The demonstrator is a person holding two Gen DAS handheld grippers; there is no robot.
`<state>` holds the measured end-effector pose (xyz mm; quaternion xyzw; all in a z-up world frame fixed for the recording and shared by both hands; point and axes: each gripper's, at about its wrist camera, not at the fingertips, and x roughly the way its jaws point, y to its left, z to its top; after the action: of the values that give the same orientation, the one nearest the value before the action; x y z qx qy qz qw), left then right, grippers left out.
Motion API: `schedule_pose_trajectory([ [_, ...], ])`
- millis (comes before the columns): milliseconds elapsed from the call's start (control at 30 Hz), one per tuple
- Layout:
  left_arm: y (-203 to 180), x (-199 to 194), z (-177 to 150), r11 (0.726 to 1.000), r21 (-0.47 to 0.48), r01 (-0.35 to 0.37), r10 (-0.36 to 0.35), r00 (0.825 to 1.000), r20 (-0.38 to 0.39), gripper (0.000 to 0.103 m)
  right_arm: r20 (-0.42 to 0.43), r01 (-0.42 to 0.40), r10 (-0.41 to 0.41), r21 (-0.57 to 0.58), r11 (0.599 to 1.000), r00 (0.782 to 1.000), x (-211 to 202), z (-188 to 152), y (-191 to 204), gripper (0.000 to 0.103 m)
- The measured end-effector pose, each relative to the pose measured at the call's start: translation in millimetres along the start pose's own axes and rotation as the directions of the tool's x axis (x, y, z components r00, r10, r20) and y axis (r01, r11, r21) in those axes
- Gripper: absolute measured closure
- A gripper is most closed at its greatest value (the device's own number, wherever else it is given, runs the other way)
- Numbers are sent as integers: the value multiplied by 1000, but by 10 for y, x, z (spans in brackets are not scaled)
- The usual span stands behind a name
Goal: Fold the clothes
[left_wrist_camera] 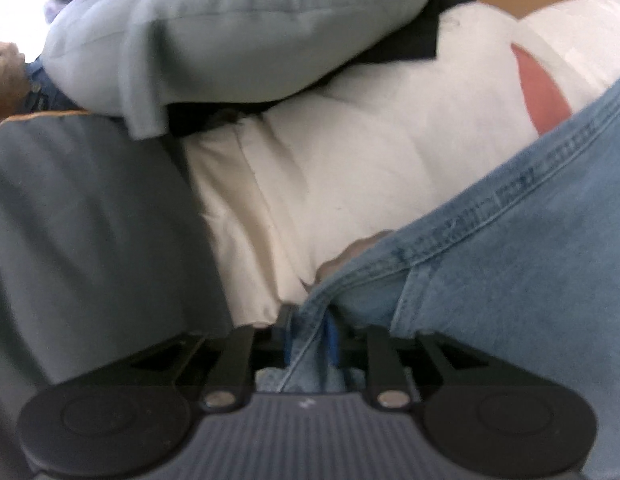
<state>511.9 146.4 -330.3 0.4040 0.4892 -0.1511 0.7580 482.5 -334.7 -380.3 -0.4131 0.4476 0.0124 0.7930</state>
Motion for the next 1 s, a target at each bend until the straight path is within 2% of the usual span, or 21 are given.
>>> schedule_pose_trajectory([
  [67, 130, -105, -38, 999, -23, 34, -33, 999, 19, 69, 19, -12, 11, 12, 1000, 1000, -69, -6, -11, 69],
  [133, 203, -245, -52, 997, -28, 72, -71, 996, 54, 69, 49, -33, 32, 31, 999, 998, -171, -22, -29, 68],
  [200, 179, -408, -40, 996, 8, 84, -85, 990, 111, 60, 101, -94, 88, 52, 994, 991, -307, -37, -43, 66],
  [233, 141, -463, -10, 995, 28, 91, -94, 987, 131, 52, 125, -131, 123, 55, 990, 984, -367, -34, -37, 64],
  [267, 102, -518, 21, 994, 49, 97, -104, 983, 149, 48, 150, -177, 167, 53, 983, 974, -428, -21, -24, 63],
  [367, -130, -588, 172, 981, 139, 138, -160, 973, 166, 48, 213, -283, 273, 20, 959, 938, -573, 78, 66, 54],
  [433, -311, -609, 243, 972, 182, 151, -183, 968, 173, 48, 243, -342, 333, -4, 940, 911, -642, 170, 140, 54],
  [567, -589, -626, 398, 947, 238, 213, -259, 949, 182, 48, 272, -466, 465, -65, 882, 842, -690, 378, 297, 54],
  [667, -842, -645, 505, 925, 297, 235, -295, 939, 176, 49, 272, -519, 536, -136, 844, 800, -708, 503, 491, 54],
  [700, -952, -628, 535, 919, 313, 241, -304, 937, 171, 49, 269, -528, 550, -157, 835, 790, -697, 552, 545, 54],
  [733, -1104, -664, 432, 913, 323, 248, -313, 935, 166, 49, 266, -533, 561, -177, 827, 784, -673, 610, 584, 54],
  [867, -1330, -570, 519, 900, 351, 258, -324, 935, 142, 49, 239, -557, 602, -232, 797, 762, -704, 756, 885, 54],
  [967, -1546, -493, 461, 895, 384, 224, -285, 952, 108, 48, 226, -563, 618, -264, 783, 753, -691, 926, 1068, 54],
  [1000, -1624, -449, 513, 891, 398, 220, -283, 953, 107, 49, 225, -564, 622, -272, 780, 750, -694, 989, 1140, 54],
])
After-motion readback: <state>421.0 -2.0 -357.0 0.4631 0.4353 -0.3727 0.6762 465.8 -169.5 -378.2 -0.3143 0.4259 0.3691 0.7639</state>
